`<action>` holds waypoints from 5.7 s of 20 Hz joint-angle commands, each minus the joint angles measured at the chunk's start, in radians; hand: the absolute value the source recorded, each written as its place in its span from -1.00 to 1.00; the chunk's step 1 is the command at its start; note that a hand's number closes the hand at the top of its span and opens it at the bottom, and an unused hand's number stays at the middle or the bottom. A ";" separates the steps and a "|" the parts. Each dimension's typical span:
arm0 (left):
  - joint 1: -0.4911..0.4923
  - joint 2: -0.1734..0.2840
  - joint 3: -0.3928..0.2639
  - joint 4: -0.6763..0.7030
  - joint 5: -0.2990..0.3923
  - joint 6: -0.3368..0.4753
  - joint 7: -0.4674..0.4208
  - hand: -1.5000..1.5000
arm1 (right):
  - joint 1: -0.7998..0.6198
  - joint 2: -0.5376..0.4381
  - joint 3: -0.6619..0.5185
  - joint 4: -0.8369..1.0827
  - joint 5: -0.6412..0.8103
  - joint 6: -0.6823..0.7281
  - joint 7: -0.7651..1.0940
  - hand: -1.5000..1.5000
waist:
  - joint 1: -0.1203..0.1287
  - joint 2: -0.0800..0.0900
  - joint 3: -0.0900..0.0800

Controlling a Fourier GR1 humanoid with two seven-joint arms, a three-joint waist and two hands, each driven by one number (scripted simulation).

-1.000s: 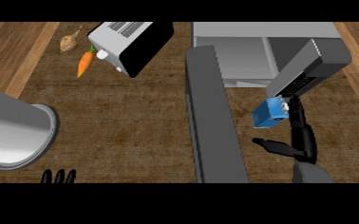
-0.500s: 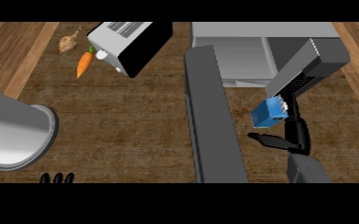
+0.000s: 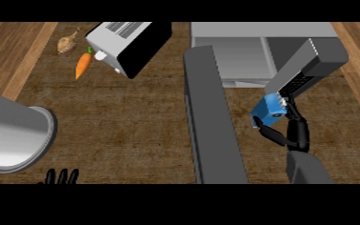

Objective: Pick up the milk, place it into the microwave and close the microwave

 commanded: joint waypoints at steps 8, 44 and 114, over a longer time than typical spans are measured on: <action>0.014 -0.019 -0.055 0.022 -0.021 0.016 -0.034 -1.00 | -0.137 -0.016 -0.061 0.161 -0.026 -0.057 -0.115 1.00 | 0.029 0.010 0.005; 0.055 0.025 -0.029 -0.066 0.041 0.029 -0.012 -1.00 | 0.300 0.076 0.207 -0.654 -0.128 0.336 0.145 1.00 | -0.026 -0.006 -0.001; 0.021 0.151 0.062 0.097 0.145 -0.138 -0.108 -1.00 | -0.606 -0.058 0.053 0.293 0.095 -0.643 0.055 1.00 | 0.161 0.066 0.006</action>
